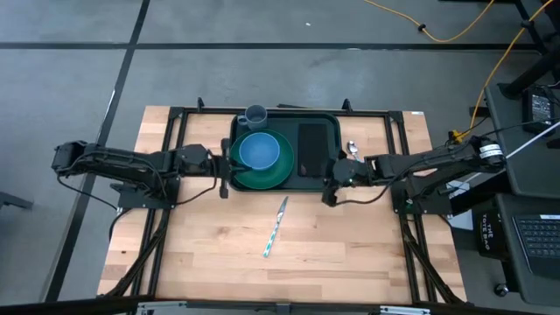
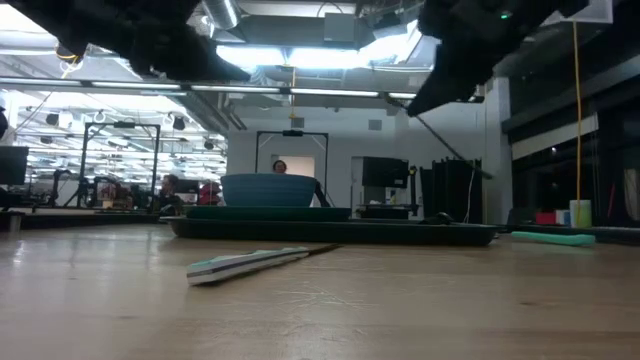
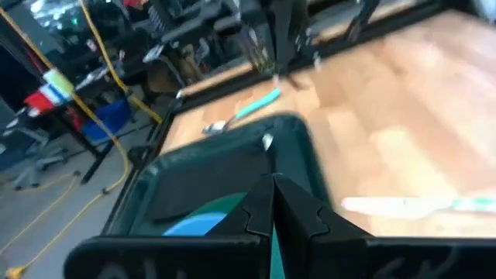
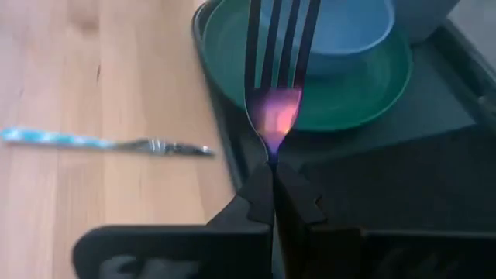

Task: Set up tray
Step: Put the blue fork on top of the black napkin on the green tray

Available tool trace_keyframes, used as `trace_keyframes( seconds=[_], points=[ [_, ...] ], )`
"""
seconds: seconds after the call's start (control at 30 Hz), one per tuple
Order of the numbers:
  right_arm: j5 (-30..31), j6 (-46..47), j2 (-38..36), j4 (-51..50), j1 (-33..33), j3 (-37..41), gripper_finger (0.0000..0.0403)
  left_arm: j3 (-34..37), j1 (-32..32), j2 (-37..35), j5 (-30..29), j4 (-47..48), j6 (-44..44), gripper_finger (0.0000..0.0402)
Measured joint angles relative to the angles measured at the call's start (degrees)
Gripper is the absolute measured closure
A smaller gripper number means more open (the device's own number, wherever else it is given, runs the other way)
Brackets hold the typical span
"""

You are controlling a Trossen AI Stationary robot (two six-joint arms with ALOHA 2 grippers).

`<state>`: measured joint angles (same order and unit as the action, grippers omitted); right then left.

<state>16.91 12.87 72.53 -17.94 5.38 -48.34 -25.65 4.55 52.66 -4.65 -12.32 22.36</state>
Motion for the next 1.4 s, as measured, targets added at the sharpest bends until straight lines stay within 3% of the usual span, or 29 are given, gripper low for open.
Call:
trace_keyframes(
  seconds=[0.07,0.23,0.33,0.7,1.13,1.4],
  points=[
    [-0.02,-0.37,1.20,3.56,-1.18,0.00,0.0401,0.00,2.11,0.00,1.94,0.96,-0.62,0.0400],
    [0.67,-2.50,5.31,11.69,-3.83,0.00,0.0401,0.84,10.02,-0.02,18.32,1.95,-2.97,0.0400],
    [1.33,-2.66,7.53,15.38,-5.49,0.00,0.0401,3.41,14.86,-0.33,23.13,-2.72,-5.82,0.0400],
    [1.50,4.90,8.78,16.09,-12.44,-1.52,0.0401,15.97,25.15,-10.61,23.88,-19.86,-9.95,0.0399],
    [-0.10,8.56,8.77,14.72,-19.13,-2.60,0.0401,25.18,27.90,-22.85,23.83,-26.61,-17.63,0.0400],
    [-0.44,15.38,8.77,-0.19,-22.17,-8.13,0.0401,25.18,27.88,-27.30,25.36,-23.96,-21.59,0.0399]
  ],
)
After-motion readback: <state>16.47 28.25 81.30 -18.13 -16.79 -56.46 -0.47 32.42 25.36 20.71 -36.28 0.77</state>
